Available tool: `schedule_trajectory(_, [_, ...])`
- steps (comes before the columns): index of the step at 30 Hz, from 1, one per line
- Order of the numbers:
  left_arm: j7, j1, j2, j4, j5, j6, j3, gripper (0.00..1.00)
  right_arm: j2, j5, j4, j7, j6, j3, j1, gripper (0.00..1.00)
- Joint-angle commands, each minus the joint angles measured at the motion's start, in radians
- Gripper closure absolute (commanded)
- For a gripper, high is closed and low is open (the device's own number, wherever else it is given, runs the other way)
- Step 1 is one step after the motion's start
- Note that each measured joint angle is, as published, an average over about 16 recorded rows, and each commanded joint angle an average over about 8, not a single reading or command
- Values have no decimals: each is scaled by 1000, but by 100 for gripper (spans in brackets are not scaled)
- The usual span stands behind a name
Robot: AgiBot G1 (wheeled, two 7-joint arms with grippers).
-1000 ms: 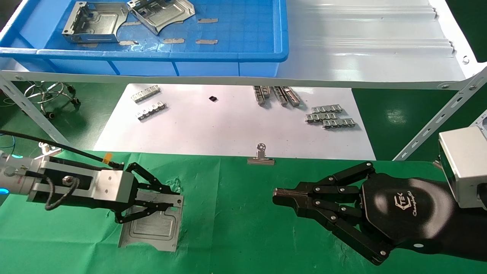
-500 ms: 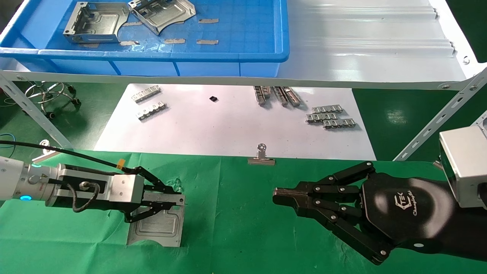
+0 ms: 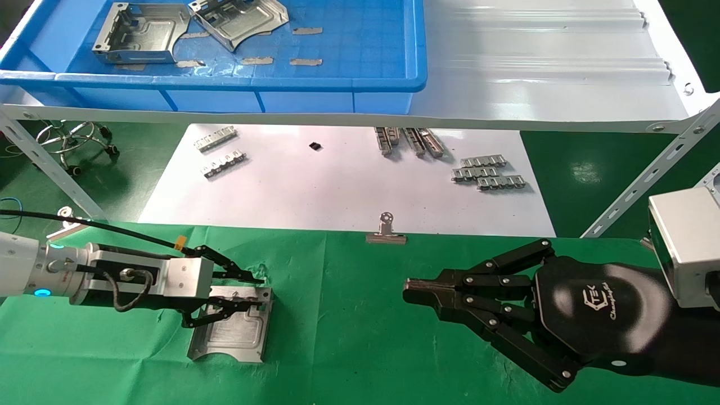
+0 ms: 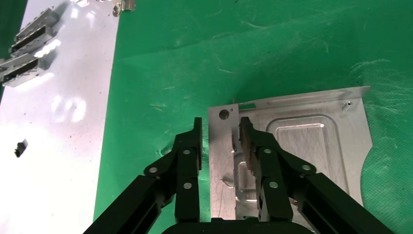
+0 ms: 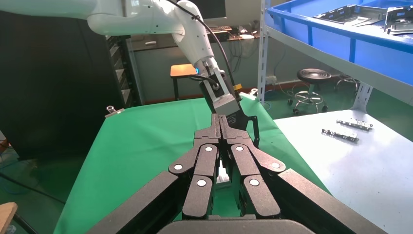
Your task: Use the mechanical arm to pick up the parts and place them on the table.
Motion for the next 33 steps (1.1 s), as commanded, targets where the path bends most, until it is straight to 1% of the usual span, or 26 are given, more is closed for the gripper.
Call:
schedule_trajectory(1, [6, -1, 2, 8, 1, -3, 0, 0, 0, 0, 0, 0, 0, 0, 0, 100])
schedule_trajectory(4, [0, -11, -6, 5, -10, 22, -5, 0, 0, 0, 0, 0, 0, 0, 0, 100])
schedule_trajectory(8, [-26, -25, -28, -22, -42, 85, -18, 0, 0, 0, 0, 0, 0, 0, 0, 100])
schedule_trajectory(12, [-83, -22, -60, -75, -98, 154, -33, 0, 0, 0, 0, 0, 0, 0, 0, 100])
schedule_trajectory(13, [-99, -18, -69, -94, -115, 167, -36, 0, 0, 0, 0, 0, 0, 0, 0, 99])
schedule_trajectory(14, [-116, -13, -78, -113, -133, 177, -39, 0, 0, 0, 0, 0, 0, 0, 0, 94])
schedule_trajectory(15, [-131, -9, -84, -125, -146, 187, -41, 0, 0, 0, 0, 0, 0, 0, 0, 85])
schedule_trajectory(20, [-192, 17, -104, -177, -182, 198, -67, 0, 0, 0, 0, 0, 0, 0, 0, 22])
schedule_trajectory(21, [-200, 23, -106, -183, -183, 198, -75, 0, 0, 0, 0, 0, 0, 0, 0, 11])
schedule_trajectory(22, [-210, 30, -108, -189, -184, 198, -85, 0, 0, 0, 0, 0, 0, 0, 0, 3])
schedule_trajectory(23, [-221, 40, -112, -201, -189, 196, -95, 0, 0, 0, 0, 0, 0, 0, 0, 0])
schedule_trajectory(33, [-334, 137, -150, -325, -236, 179, -203, 0, 0, 0, 0, 0, 0, 0, 0, 0])
